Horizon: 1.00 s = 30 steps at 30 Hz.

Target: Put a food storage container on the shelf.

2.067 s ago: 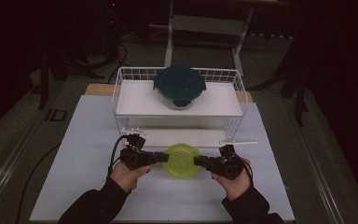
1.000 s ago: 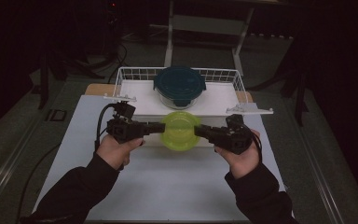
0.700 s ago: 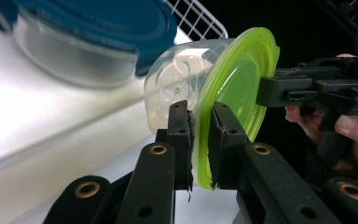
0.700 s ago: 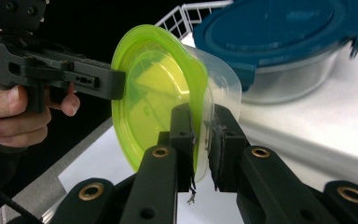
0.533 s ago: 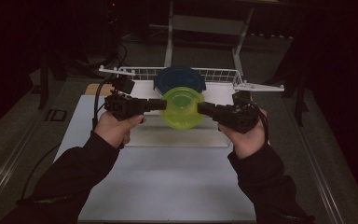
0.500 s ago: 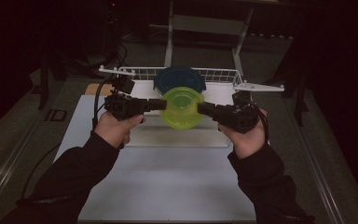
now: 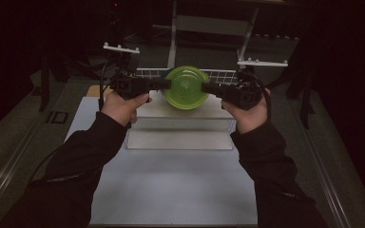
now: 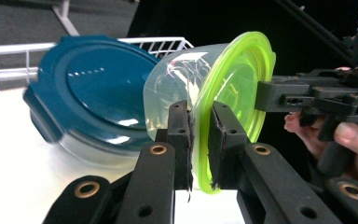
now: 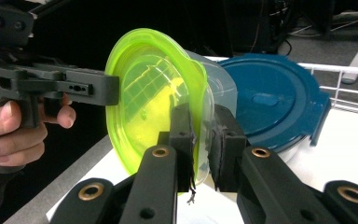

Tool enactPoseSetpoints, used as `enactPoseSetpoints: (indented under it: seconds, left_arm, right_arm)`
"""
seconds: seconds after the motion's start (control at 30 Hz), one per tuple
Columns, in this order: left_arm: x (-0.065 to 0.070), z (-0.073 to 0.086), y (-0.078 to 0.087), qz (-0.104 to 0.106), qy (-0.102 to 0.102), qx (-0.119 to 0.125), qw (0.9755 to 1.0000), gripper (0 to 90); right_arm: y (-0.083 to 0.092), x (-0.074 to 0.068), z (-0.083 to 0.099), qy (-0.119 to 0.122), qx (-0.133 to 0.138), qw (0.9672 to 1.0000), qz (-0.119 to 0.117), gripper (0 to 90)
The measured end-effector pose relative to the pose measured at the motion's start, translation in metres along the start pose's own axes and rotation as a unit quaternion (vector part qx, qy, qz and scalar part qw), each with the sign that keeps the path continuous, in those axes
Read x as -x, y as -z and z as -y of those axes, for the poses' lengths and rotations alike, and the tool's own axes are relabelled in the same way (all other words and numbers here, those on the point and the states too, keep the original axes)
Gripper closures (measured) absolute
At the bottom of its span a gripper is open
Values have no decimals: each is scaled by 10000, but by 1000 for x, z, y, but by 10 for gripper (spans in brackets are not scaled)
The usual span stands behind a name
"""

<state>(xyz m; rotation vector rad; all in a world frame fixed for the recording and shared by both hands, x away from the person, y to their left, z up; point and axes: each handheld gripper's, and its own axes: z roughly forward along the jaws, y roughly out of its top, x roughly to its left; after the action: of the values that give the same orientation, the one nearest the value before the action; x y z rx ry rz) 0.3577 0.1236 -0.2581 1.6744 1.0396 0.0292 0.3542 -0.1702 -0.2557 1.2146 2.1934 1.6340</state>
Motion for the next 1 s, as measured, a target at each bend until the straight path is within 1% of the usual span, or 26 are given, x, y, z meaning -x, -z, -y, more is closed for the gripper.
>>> enactPoseSetpoints:
  seconds: [0.1,0.13,0.23,0.27,0.3,0.4,0.53,0.6,0.63,0.67,0.77,0.8,0.87,0.93,1.0]
  left_arm:
    - [-3,-3,-3,-45,20,-24,10000,793]
    - [-6,-6,-5,-80,68,-7,9999,793]
    - [-13,-10,-9,-72,187,-18,9998,792]
    - [-14,-11,-10,-75,178,-21,9998,792]
    - [-16,-12,-11,-52,224,-22,9997,792]
    - [-19,-15,-13,-15,230,-18,9997,789]
    - [-21,-19,-16,23,266,22,9996,780]
    - [-21,-21,-18,-4,215,32,9998,772]
    - [-21,-22,-19,10,223,37,9997,765]
    - [-21,-23,-20,-23,221,59,9997,760]
    - [-22,-24,-22,-29,246,78,9997,750]
    - [-23,-25,-23,-78,251,86,9996,750]
    - [-27,-27,-26,-108,260,131,9995,738]
    - [-29,-28,-27,-99,289,156,9994,736]
    - [-31,-29,-29,-135,275,193,9993,715]
  right_arm:
    - [-3,2,-4,-17,-31,10000,26,808]
    - [-7,4,-8,-28,-62,10000,66,808]
    - [-12,8,-13,-64,-102,9999,102,807]
    - [-14,10,-15,-103,-143,9998,116,805]
    - [-15,10,-16,-107,-147,9998,117,805]
    - [-18,14,-19,-147,-166,9997,95,802]
    - [-20,21,-22,-338,-145,9993,43,792]
    - [-22,22,-23,-326,-140,9993,84,781]
    - [-22,24,-24,-354,-130,9992,121,768]
    - [-23,24,-24,-350,-138,9992,163,767]
    - [-24,26,-26,-370,-135,9990,208,751]
    - [-25,27,-27,-382,-134,9989,252,752]
    - [-28,30,-29,-472,-122,9985,265,736]
    - [-29,31,-30,-485,-119,9984,263,728]
    - [-32,33,-32,-558,-100,9980,296,723]
